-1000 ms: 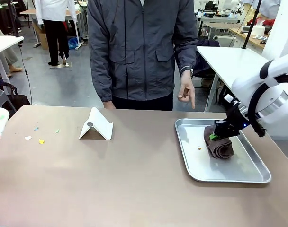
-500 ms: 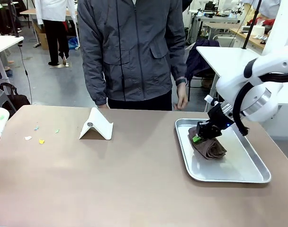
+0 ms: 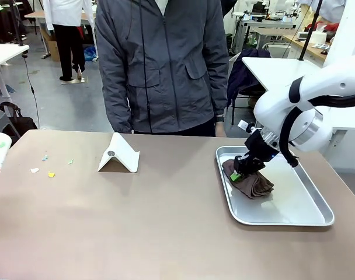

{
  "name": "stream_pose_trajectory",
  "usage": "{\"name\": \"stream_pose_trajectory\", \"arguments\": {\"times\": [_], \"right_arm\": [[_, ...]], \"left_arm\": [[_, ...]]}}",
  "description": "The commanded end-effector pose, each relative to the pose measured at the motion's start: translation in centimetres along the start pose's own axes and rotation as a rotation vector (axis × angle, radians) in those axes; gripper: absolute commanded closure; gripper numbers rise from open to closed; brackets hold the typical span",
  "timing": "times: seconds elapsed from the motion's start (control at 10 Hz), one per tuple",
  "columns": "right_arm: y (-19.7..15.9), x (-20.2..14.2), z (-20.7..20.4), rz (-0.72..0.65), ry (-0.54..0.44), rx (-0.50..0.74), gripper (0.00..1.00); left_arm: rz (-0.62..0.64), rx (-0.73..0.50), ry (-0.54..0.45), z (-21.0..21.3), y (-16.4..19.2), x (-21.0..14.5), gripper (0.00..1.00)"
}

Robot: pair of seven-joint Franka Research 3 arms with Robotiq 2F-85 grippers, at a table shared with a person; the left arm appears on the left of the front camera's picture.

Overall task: Clean the surface of the table.
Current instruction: If a person points to the right, clean the right side of the table with your right hand, and if they point to the left, clean the left side with your left hand.

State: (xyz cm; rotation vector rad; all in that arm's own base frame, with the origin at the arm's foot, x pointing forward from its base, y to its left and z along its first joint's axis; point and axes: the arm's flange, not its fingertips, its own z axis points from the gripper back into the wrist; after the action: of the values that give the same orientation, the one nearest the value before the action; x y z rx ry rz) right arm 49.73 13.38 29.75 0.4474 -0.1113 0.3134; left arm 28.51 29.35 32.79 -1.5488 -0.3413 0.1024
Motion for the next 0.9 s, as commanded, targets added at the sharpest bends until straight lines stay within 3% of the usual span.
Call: {"name": "stream_pose_trajectory", "arguments": {"times": [0.0,0.8], "right_arm": [[-0.6,-0.9,0.2,0.025,0.035,-0.047,0.94],[-7.4,-3.4,4.1,-0.210,-0.063,-0.043,0.94]], "left_arm": [[-0.004,0.002,0.005,0.1,-0.5,-0.4,0.93],[-0.004,0.002,0.005,0.1,-0.5,-0.4,0.93]]}}
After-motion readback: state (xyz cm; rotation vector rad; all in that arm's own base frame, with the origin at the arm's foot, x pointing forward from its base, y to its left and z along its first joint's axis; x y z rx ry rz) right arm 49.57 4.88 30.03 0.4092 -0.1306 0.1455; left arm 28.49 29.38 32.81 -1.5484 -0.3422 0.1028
